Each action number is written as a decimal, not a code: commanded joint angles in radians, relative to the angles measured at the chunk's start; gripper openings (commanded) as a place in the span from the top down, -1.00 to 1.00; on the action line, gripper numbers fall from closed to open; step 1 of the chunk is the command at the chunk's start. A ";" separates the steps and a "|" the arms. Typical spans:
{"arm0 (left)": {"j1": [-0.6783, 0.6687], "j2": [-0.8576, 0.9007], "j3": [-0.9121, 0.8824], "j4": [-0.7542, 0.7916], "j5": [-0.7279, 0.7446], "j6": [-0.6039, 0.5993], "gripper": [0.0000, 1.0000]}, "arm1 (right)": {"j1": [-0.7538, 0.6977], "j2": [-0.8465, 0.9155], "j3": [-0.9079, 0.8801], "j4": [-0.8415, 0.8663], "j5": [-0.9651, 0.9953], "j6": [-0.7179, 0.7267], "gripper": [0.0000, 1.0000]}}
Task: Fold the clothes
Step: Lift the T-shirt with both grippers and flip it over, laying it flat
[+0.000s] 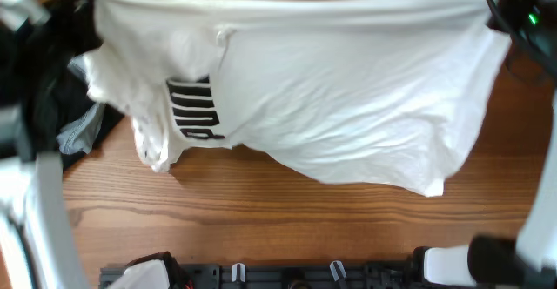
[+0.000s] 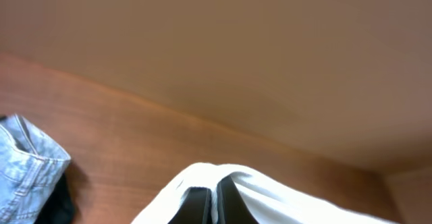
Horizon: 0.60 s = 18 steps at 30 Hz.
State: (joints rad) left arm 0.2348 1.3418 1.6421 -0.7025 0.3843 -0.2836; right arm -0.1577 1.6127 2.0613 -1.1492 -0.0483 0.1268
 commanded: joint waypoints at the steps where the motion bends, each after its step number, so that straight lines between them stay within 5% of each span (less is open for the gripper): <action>1: -0.060 0.192 0.002 0.211 -0.034 0.067 0.92 | -0.005 0.149 0.006 0.197 -0.043 0.029 0.92; 3: -0.084 0.272 0.002 0.470 -0.034 0.032 0.92 | -0.005 0.211 0.006 0.417 -0.042 0.127 0.92; 6: -0.084 0.307 0.020 0.898 -0.063 -0.194 0.92 | -0.005 0.220 0.026 0.730 -0.047 0.262 0.92; 10: -0.077 0.308 0.233 0.911 -0.098 -0.192 0.92 | -0.030 0.220 0.177 0.760 -0.014 0.273 0.92; 14: -0.069 0.306 0.352 0.586 -0.056 -0.132 0.92 | -0.071 0.224 0.219 0.584 0.018 0.178 0.91; 18: -0.103 0.385 0.352 -0.118 -0.056 -0.058 0.92 | -0.071 0.311 0.172 0.141 0.120 0.058 0.91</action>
State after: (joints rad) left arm 0.1417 1.6466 2.0014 -0.5648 0.3660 -0.4007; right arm -0.2058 1.8500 2.2738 -0.8608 -0.0391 0.2729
